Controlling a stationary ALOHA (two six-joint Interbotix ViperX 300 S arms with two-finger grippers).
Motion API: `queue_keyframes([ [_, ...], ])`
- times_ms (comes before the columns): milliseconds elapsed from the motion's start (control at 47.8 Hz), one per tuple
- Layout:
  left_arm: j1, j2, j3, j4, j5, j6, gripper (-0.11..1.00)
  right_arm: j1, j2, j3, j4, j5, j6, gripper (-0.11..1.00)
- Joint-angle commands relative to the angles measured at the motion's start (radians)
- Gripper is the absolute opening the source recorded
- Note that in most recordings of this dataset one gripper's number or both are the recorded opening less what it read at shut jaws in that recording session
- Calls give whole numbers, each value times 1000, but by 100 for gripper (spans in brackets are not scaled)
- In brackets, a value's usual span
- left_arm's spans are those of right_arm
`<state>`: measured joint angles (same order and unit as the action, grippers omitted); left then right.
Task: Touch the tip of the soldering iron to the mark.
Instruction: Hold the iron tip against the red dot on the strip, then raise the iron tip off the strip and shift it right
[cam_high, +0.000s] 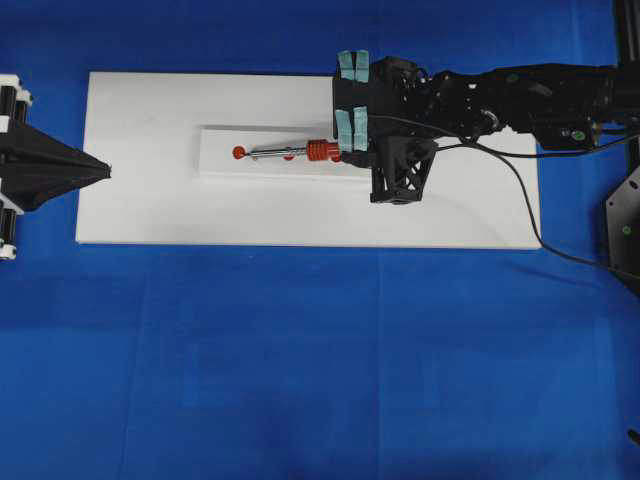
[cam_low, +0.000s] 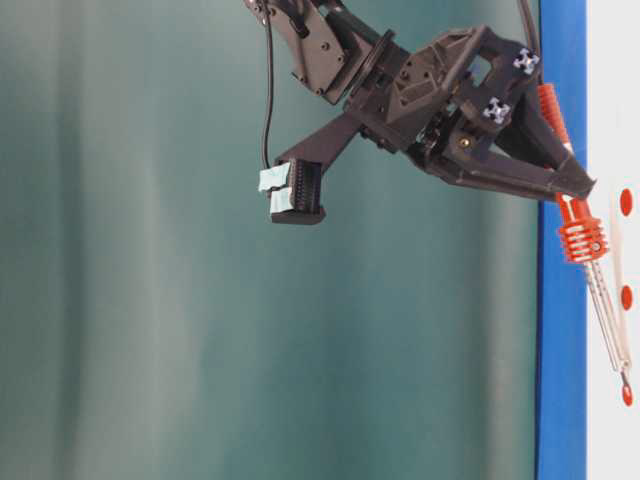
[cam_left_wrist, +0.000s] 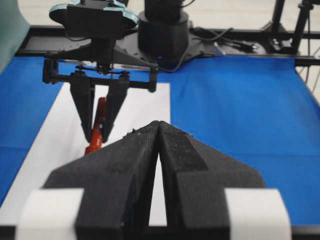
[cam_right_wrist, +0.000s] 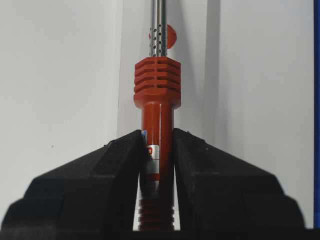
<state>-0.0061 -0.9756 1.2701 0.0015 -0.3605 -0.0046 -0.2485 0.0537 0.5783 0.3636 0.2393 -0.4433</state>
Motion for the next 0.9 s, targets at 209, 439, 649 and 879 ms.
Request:
queue_keyframes([
  [209, -2, 6, -12, 2, -12, -2, 2, -2, -12, -26, 2, 3, 0, 6],
  [439, -2, 5, -11, 2, -18, -2, 2, -2, -48, -34, -2, 18, 0, 6],
  [649, -2, 6, -12, 2, -21, -2, 2, -9, -133, -40, -3, 34, -5, 6],
  [879, -2, 6, -12, 2, -21, -2, 2, -14, -195, -40, -11, 60, -5, 6],
])
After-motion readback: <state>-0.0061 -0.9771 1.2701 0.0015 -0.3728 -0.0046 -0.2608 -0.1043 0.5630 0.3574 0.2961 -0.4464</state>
